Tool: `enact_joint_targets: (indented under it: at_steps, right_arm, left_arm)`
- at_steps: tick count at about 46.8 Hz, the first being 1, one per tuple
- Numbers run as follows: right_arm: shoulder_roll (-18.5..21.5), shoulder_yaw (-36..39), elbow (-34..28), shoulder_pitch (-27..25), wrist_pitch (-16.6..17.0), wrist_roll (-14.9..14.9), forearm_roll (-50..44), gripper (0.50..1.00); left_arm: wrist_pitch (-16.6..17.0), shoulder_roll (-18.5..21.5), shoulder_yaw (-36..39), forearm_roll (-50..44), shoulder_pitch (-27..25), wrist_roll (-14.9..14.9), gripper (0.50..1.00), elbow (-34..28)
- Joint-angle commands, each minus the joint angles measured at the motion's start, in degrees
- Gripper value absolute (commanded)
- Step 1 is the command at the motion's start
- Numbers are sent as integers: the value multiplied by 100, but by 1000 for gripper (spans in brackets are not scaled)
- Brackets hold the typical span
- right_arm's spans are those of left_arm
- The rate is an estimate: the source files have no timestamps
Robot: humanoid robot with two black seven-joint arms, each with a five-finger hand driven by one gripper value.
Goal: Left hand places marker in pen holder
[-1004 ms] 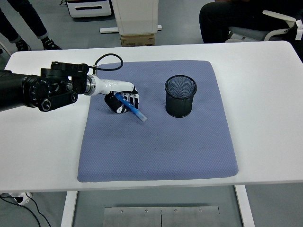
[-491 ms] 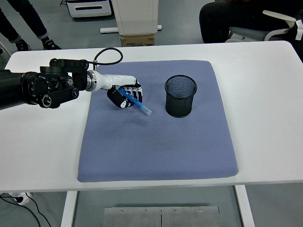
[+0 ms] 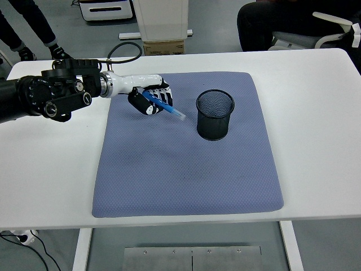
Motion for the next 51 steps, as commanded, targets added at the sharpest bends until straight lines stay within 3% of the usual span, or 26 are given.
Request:
enact_joint_targets:
  at_steps: [1, 26, 35, 51]
  right_arm:
    - [0, 2, -6, 0, 0, 0, 0, 1000]
    - [0, 2, 3, 0, 0, 0, 0, 1000]
    - [0, 2, 3, 0, 0, 0, 0, 1000]
    - [0, -6, 3, 0, 0, 0, 0, 1000]
  left_arm:
    - [-12, 33, -96, -15, -117, 2, 500, -1]
    - [-73, 7, -1142, -138, -144, -25, 500, -18]
    - [-82, -195, -1660, -252, 181, -51, 500, -27]
    - [-82, -740, -2381, -472, 296, -25, 500, -18]
